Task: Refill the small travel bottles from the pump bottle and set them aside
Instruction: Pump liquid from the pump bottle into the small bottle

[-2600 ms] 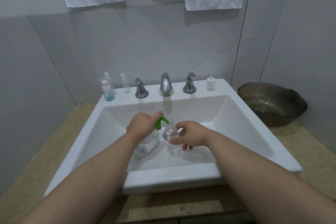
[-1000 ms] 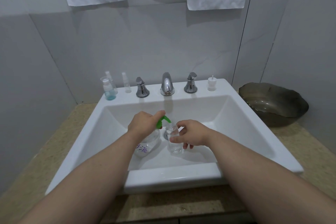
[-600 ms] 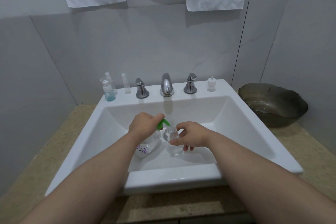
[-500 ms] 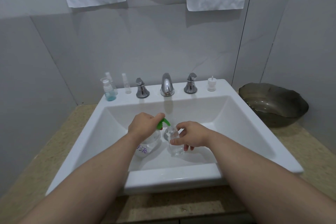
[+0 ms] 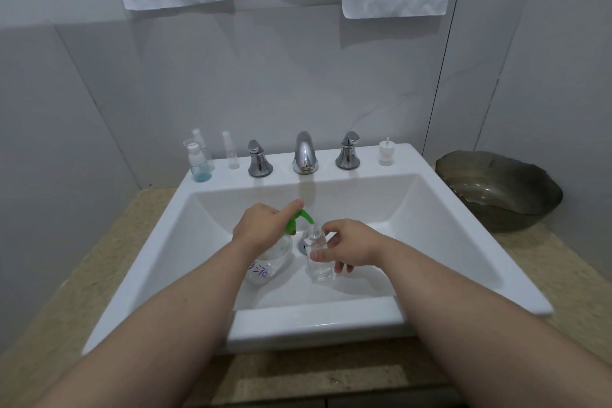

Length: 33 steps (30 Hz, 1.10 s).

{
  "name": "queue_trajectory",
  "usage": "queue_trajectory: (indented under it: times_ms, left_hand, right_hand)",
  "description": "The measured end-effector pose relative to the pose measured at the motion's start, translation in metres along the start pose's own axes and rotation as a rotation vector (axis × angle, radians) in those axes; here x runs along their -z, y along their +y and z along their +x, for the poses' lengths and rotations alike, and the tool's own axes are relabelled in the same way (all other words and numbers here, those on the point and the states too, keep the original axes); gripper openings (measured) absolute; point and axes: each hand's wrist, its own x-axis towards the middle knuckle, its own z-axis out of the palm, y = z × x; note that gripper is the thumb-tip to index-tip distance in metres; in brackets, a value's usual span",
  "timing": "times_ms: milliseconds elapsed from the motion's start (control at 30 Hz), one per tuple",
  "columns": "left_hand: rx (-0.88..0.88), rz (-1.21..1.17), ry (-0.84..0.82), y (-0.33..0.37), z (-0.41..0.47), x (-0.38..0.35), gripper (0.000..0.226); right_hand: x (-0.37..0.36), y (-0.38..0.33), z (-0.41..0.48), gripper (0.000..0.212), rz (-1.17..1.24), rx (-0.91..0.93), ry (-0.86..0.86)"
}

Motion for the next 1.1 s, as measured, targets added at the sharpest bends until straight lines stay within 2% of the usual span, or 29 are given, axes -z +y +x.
queue_trajectory:
  times_ms: [167, 400, 600, 933, 1100]
  left_hand:
    - [0.02, -0.005, 0.035, 0.004, -0.0006, -0.001, 0.06]
    - [0.021, -0.005, 0.05, 0.0044, 0.0, -0.0023, 0.051]
    - [0.021, 0.024, 0.046, 0.0028, 0.0032, -0.0036, 0.06]
    - [0.005, 0.042, 0.037, 0.0012, 0.0023, -0.0028, 0.056]
    - [0.0, 0.004, 0.027, -0.0039, 0.0028, 0.0, 0.065]
  right_hand:
    - [0.0005, -0.0008, -0.0012, 0.036, 0.013, 0.001, 0.006]
    - [0.0005, -0.0007, -0.0021, 0.036, 0.019, 0.001, -0.003]
    - [0.0007, -0.0015, -0.0013, 0.034, 0.013, 0.005, 0.002]
    - [0.0001, 0.0001, -0.0006, 0.034, -0.002, -0.003, -0.012]
    - [0.0002, -0.0005, -0.0017, 0.032, 0.018, 0.002, -0.002]
